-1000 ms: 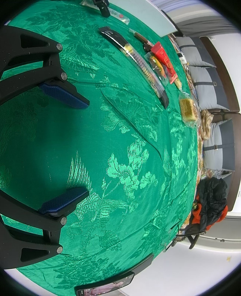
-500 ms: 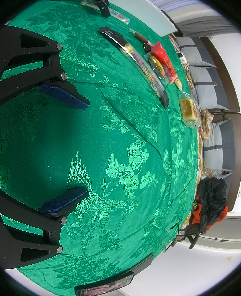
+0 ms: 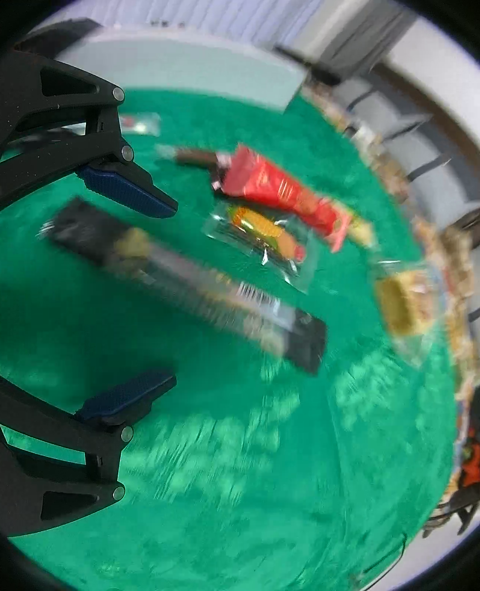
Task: Organize snacks
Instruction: 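Grasp the black tube snack with the right tool while the left tool holds the clear tube, then carry both snacks into the white box and open both tools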
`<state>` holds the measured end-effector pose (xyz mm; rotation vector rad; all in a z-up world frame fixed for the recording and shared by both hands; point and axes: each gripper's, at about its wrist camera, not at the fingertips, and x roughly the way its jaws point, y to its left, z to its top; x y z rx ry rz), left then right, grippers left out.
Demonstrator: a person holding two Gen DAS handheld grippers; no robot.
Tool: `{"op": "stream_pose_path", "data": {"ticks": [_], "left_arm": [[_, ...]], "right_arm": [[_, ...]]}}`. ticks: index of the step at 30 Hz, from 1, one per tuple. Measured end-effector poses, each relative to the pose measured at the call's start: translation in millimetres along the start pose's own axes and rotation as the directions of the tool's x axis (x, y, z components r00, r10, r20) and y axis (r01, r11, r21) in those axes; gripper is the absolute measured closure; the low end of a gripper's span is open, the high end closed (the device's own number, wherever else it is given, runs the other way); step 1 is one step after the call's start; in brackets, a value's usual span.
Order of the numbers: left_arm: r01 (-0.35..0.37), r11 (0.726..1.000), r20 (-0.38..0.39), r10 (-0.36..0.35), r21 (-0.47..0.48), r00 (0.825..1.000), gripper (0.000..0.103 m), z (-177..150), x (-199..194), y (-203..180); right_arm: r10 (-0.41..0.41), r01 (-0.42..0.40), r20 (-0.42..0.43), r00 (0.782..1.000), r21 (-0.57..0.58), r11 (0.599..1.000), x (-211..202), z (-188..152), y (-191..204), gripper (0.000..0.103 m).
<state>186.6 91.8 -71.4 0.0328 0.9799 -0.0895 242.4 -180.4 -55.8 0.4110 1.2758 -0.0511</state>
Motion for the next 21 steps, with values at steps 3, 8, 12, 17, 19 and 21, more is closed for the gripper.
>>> {"op": "stream_pose_path", "data": {"ticks": [3, 8, 12, 17, 19, 21], "left_arm": [[0.024, 0.999, -0.08, -0.021, 0.038, 0.997, 0.0, 2.5, -0.8, 1.0], [0.069, 0.993, -0.141, -0.055, 0.096, 0.988, 0.032, 7.2, -6.9, -5.7], [0.124, 0.982, -0.143, -0.104, 0.14, 0.984, 0.085, 7.7, -14.9, -15.0], [0.263, 0.965, -0.105, -0.262, -0.001, 0.959, 0.085, -9.5, -33.2, -3.4], [0.314, 0.947, -0.071, -0.318, -0.063, 0.945, 0.085, -14.6, -48.6, 2.5], [0.364, 0.925, -0.024, -0.369, -0.106, 0.929, 0.085, -11.4, -67.9, 10.7]], "right_arm": [[-0.14, 0.138, -0.021, 0.99, -0.088, 0.987, 16.5, 4.8, 28.0, 0.018], [-0.193, 0.185, -0.022, 0.981, -0.182, 0.966, 6.1, -7.6, 20.5, 0.082], [-0.023, 0.021, -0.054, 0.998, -0.054, 0.998, -20.3, -16.3, -25.6, 0.088], [0.31, -0.302, -0.032, 0.95, 0.148, 0.942, -59.7, -39.4, -79.5, 0.088], [0.375, -0.365, -0.019, 0.927, 0.18, 0.913, -71.3, -48.5, -88.1, 0.088], [0.405, -0.398, -0.011, 0.914, 0.163, 0.903, -81.9, -52.7, -78.4, 0.088]]}}
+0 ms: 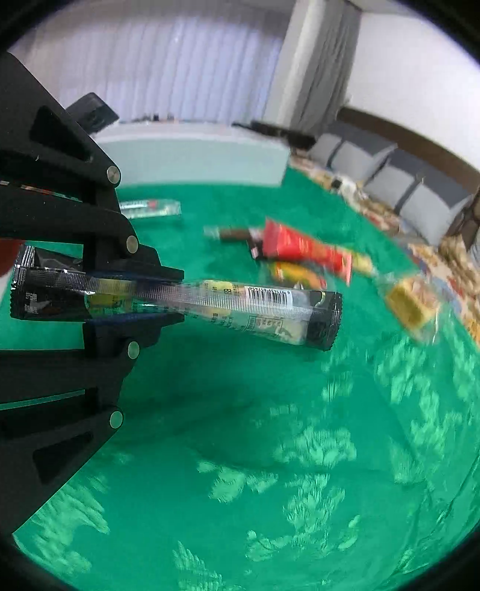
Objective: Organize snacks
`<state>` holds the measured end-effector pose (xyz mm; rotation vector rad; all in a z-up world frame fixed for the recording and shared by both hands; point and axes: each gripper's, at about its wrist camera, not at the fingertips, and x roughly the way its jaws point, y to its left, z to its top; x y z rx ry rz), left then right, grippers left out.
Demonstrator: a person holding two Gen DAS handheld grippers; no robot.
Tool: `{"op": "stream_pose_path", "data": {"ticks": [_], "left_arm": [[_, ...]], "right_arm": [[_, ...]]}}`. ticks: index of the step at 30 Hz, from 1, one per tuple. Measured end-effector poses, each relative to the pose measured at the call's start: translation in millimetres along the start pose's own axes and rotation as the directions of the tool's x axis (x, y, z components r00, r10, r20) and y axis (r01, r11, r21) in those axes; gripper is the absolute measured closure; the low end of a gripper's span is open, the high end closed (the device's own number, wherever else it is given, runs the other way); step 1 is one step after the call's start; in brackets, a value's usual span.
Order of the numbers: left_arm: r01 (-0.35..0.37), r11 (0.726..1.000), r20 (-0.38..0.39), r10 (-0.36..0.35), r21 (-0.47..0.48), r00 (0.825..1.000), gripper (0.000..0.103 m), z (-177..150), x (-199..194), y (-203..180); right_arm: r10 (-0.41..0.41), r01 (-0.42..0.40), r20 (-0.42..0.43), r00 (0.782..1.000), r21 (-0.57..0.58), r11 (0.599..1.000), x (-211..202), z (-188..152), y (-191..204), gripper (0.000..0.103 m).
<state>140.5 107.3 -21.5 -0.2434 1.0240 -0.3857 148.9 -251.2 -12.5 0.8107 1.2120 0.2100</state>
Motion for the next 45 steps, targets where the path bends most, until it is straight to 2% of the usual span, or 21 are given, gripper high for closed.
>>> {"op": "stream_pose_path", "data": {"ticks": [3, 6, 10, 13, 14, 15, 16, 17, 18, 20, 21, 24, 25, 27, 30, 31, 34, 36, 39, 41, 45], "left_arm": [[0.051, 0.998, 0.08, -0.048, -0.04, 0.996, 0.085, 11.7, -43.3, 2.9], [0.051, 0.997, 0.185, -0.038, -0.066, 0.982, 0.085, 29.9, -100.0, 23.0], [-0.057, 0.992, 0.268, 0.087, -0.115, 0.96, 0.085, 48.1, -162.8, 71.9], [-0.208, 0.964, 0.257, 0.246, -0.167, 0.934, 0.084, 52.8, -186.4, 118.2], [-0.275, 0.942, 0.229, 0.316, -0.194, 0.92, 0.08, 52.7, -188.2, 138.5], [-0.315, 0.926, 0.201, 0.356, -0.21, 0.913, 0.063, 52.4, -186.1, 152.7], [-0.348, 0.912, 0.169, 0.386, -0.22, 0.907, 0.05, 50.3, -182.2, 166.7], [-0.397, 0.89, 0.125, 0.43, -0.223, 0.894, 0.031, 47.5, -176.8, 180.2], [-0.454, 0.865, 0.096, 0.481, -0.215, 0.871, 0.03, 42.2, -173.5, 189.9], [-0.534, 0.824, 0.067, 0.554, -0.188, 0.83, 0.03, 29.2, -170.9, 198.3], [-0.54, 0.82, 0.067, 0.56, -0.191, 0.826, 0.03, 23.3, -172.3, 199.3], [-0.478, 0.849, 0.111, 0.51, -0.226, 0.853, 0.03, 9.5, -180.1, 186.2], [-0.44, 0.868, 0.142, 0.477, -0.229, 0.868, 0.03, 6.8, -182.0, 172.9], [-0.371, 0.904, 0.195, 0.411, -0.213, 0.89, 0.023, -1.3, -189.0, 147.9], [-0.26, 0.956, 0.269, 0.289, -0.137, 0.919, 0.014, -2.6, -184.6, 99.0], [-0.22, 0.971, 0.29, 0.237, -0.089, 0.927, 0.012, -3.4, -176.9, 71.3], [-0.159, 0.987, 0.297, 0.147, 0.016, 0.943, 0.001, -3.6, -147.3, 14.6], [-0.159, 0.984, 0.26, 0.134, 0.078, 0.956, 0.001, -7.1, -120.0, -15.8], [-0.181, 0.971, 0.185, 0.151, 0.158, 0.971, 0.001, -9.7, -63.9, -47.2], [-0.191, 0.971, 0.132, 0.173, 0.144, 0.976, 0.001, -7.9, -22.3, -54.2], [-0.235, 0.968, 0.063, 0.23, 0.086, 0.971, 0.001, 6.6, 37.4, -50.9]], "right_arm": [[0.067, -0.068, -0.005, 0.998, -0.075, 0.995, -2.0, -7.3, 45.0, 0.088], [0.169, -0.172, -0.031, 0.985, -0.185, 0.968, 2.8, -13.8, 119.5, 0.088], [0.279, -0.304, -0.123, 0.953, -0.332, 0.893, 32.5, -34.3, 236.9, 0.087], [0.272, -0.322, -0.175, 0.946, -0.418, 0.85, 74.2, -51.0, 310.1, 0.085], [0.269, -0.327, -0.19, 0.944, -0.443, 0.835, 89.2, -58.0, 329.5, 0.081], [0.268, -0.334, -0.205, 0.941, -0.457, 0.824, 100.5, -61.7, 341.1, 0.074], [0.26, -0.337, -0.221, 0.94, -0.471, 0.816, 113.9, -67.4, 352.5, 0.055], [0.249, -0.333, -0.231, 0.941, -0.48, 0.812, 122.7, -73.2, 357.8, 0.045], [0.228, -0.309, -0.219, 0.949, -0.493, 0.814, 128.0, -76.5, 360.6, 0.038], [0.188, -0.237, -0.146, 0.971, -0.523, 0.819, 127.3, -74.8, 349.4, 0.038], [0.183, -0.222, -0.126, 0.975, -0.534, 0.816, 128.3, -71.9, 345.6, 0.036], [0.084, -0.073, -0.012, 0.996, -0.622, 0.779, 116.5, -69.6, 303.5, 0.034], [0.016, 0.029, 0.062, 0.998, -0.665, 0.746, 111.5, -69.3, 279.8, 0.034], [-0.118, 0.231, 0.207, 0.971, -0.701, 0.675, 103.6, -67.8, 227.5, 0.034], [-0.308, 0.485, 0.375, 0.874, -0.673, 0.559, 83.9, -67.0, 135.3, 0.034], [-0.357, 0.542, 0.407, 0.841, -0.648, 0.535, 72.9, -64.9, 104.4, 0.034], [-0.442, 0.643, 0.467, 0.766, -0.583, 0.497, 35.7, -57.3, 40.9, 0.034], [-0.48, 0.685, 0.49, 0.728, -0.541, 0.487, 10.2, -51.4, 11.5, 0.034], [-0.494, 0.696, 0.491, 0.718, -0.529, 0.486, -6.7, -39.1, -12.2, 0.034], [-0.505, 0.7, 0.485, 0.713, -0.515, 0.494, -6.1, -29.5, -20.7, 0.034], [-0.5, 0.673, 0.452, 0.738, -0.444, 0.591, -0.6, -17.8, -32.1, 0.034]]}}
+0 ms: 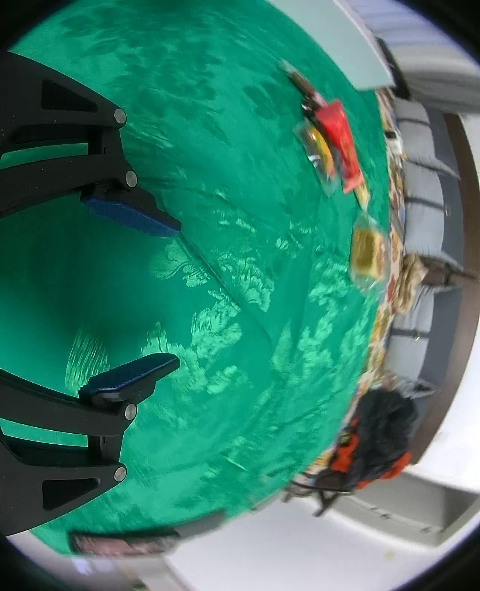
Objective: Organize snacks
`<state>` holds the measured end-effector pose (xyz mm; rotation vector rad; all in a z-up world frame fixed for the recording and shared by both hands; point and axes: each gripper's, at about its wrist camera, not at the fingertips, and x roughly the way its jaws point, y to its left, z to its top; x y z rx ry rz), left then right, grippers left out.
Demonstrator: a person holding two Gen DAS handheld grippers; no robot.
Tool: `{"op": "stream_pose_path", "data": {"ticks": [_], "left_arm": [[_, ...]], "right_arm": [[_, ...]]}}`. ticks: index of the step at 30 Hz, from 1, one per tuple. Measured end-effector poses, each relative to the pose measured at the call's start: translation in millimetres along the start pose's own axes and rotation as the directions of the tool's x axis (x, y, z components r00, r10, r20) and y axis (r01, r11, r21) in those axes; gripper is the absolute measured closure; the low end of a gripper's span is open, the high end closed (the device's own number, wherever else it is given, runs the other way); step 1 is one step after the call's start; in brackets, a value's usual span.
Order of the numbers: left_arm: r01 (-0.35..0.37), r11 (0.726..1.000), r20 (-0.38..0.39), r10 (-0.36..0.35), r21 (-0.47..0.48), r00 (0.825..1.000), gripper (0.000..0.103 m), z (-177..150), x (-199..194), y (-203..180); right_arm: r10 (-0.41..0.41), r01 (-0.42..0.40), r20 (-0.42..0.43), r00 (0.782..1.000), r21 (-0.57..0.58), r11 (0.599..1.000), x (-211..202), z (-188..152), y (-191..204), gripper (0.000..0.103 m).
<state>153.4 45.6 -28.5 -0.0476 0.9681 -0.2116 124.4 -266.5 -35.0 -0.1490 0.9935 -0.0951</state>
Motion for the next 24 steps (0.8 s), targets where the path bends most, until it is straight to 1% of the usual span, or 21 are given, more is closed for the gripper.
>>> {"op": "stream_pose_path", "data": {"ticks": [4, 7, 9, 10, 11, 14, 16, 24], "left_arm": [[-0.055, 0.998, 0.001, 0.055, 0.02, 0.998, 0.001, 10.4, 36.4, -3.5], [-0.094, 0.994, 0.003, 0.094, 0.048, 0.996, 0.001, 13.8, 53.8, -3.6], [-0.106, 0.993, 0.004, 0.106, 0.052, 0.994, 0.001, 14.6, 59.7, -1.8], [-0.103, 0.993, 0.012, 0.102, 0.051, 0.995, 0.001, 14.9, 60.1, -1.5], [-0.096, 0.994, 0.016, 0.095, 0.045, 0.995, 0.001, 14.9, 61.0, -1.5], [-0.105, 0.994, 0.022, 0.104, 0.044, 0.994, 0.001, 14.7, 61.3, -0.9], [-0.114, 0.992, 0.019, 0.114, 0.05, 0.993, 0.0, 15.1, 63.1, -2.2], [-0.112, 0.993, 0.019, 0.111, 0.046, 0.994, 0.0, 15.1, 60.8, -0.9]], "right_arm": [[-0.006, 0.006, 0.002, 1.0, 0.075, 0.997, 11.8, -2.3, -4.9, 0.034], [0.016, -0.013, -0.016, 1.0, 0.144, 0.989, 16.8, -2.8, -15.8, 0.028], [0.053, -0.047, -0.028, 0.998, 0.19, 0.981, 23.2, -2.9, -24.6, 0.023], [0.059, -0.052, -0.026, 0.998, 0.207, 0.977, 23.7, -3.1, -28.0, 0.023], [0.056, -0.049, -0.027, 0.998, 0.211, 0.976, 22.9, -3.3, -28.8, 0.023], [0.028, -0.019, -0.039, 0.999, 0.2, 0.98, 23.5, -2.8, -24.8, 0.018], [0.036, -0.026, -0.041, 0.999, 0.218, 0.975, 24.9, -3.1, -27.6, 0.016], [0.022, -0.012, -0.045, 0.999, 0.224, 0.975, 28.0, -2.1, -27.5, 0.014]]}}
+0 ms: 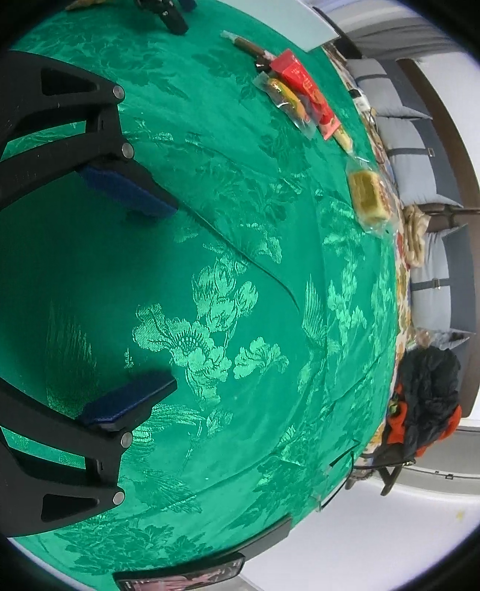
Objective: Organize snacks
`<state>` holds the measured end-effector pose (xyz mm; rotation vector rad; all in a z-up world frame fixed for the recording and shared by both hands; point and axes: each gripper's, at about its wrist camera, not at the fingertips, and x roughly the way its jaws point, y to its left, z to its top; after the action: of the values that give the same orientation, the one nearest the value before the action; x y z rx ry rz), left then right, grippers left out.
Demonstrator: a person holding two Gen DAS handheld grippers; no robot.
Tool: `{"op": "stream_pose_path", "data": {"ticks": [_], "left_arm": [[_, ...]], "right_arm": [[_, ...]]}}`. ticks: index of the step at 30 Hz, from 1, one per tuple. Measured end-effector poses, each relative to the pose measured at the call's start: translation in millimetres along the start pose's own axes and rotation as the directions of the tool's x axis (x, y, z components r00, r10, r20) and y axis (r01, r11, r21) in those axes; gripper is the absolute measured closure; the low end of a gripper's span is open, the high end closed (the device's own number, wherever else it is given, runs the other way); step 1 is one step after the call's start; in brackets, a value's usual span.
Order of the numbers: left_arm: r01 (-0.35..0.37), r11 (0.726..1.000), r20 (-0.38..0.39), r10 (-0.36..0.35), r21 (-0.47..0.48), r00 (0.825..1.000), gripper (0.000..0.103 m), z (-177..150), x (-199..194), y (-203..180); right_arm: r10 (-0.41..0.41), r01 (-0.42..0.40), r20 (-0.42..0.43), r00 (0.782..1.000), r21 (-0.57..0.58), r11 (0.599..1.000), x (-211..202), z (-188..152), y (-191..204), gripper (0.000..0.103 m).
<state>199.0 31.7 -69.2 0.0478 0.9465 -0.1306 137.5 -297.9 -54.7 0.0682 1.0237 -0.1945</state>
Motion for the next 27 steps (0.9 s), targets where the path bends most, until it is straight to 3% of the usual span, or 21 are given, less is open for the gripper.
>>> {"op": "stream_pose_path", "data": {"ticks": [27], "left_arm": [[-0.001, 1.0, 0.0, 0.001, -0.001, 1.0, 0.0, 0.9, 0.7, -0.3]], "right_arm": [[-0.016, 0.016, 0.0, 1.0, -0.001, 1.0, 0.8, 0.7, 0.9, 0.013]]}}
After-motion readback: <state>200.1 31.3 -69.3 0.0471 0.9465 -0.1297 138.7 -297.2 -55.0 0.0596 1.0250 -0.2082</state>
